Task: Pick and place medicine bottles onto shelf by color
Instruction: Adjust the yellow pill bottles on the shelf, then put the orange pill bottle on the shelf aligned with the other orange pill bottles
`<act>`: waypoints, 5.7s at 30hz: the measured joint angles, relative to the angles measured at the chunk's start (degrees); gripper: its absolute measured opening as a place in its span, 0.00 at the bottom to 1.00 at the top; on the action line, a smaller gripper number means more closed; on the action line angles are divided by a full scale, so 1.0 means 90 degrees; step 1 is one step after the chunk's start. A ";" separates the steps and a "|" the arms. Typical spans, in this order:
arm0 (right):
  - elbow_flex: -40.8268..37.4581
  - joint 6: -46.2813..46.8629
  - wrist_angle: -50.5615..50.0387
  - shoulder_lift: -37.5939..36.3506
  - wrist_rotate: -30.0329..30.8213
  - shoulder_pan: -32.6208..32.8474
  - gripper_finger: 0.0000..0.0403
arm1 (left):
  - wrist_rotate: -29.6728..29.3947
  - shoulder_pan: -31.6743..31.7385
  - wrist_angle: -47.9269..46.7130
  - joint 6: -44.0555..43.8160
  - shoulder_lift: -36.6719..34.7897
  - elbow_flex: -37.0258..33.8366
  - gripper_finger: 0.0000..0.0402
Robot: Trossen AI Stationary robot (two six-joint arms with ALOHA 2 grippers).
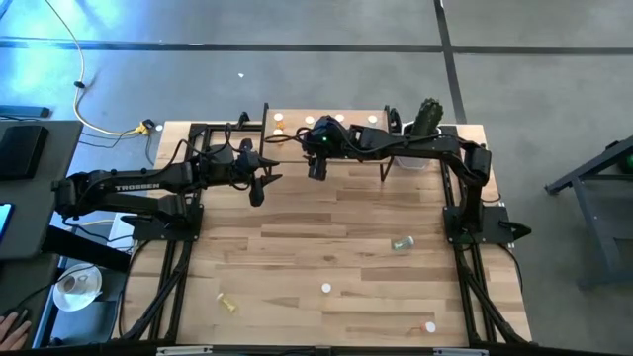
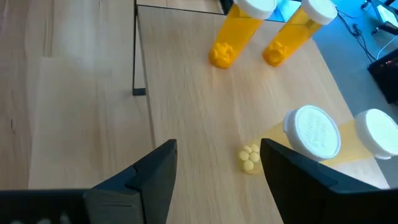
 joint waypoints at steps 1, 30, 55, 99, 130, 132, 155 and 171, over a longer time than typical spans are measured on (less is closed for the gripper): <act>0.0000 -0.0021 -0.0027 0.0000 -0.0002 0.0008 0.55 | -0.0002 -0.0001 -0.0001 0.0000 0.0000 0.0000 0.42; -0.0194 0.0378 -0.1898 -0.0712 -0.1231 0.0896 0.55 | 0.0074 -0.0937 -0.1089 -0.0739 -0.0478 0.0005 0.42; -0.1723 0.2758 -0.1612 -0.0704 -0.0403 0.3061 0.55 | -0.1041 -0.3531 -0.1836 -0.2699 -0.0478 0.0005 0.42; -0.4024 0.4355 0.2757 -0.0701 0.1680 0.5653 0.55 | -0.3040 -0.5761 -0.1210 -0.4238 0.0464 0.0002 0.42; -0.5470 0.4180 0.7574 0.0498 0.2020 0.5851 0.55 | -0.3620 -0.5756 -0.0809 -0.4048 0.0461 0.0002 0.42; -0.5320 0.4083 0.7576 0.0692 0.2021 0.5828 0.55 | -0.3620 -0.5756 -0.0807 -0.4048 0.0461 0.0002 0.42; -0.4823 0.3795 0.7722 0.1217 0.1625 0.5537 0.39 | -0.3606 -0.5756 -0.0792 -0.3881 0.0459 0.0002 0.42; -0.4821 0.3836 0.8103 0.1217 0.1618 0.5449 0.22 | -0.3601 -0.5756 -0.0792 -0.3516 0.0459 0.0002 0.42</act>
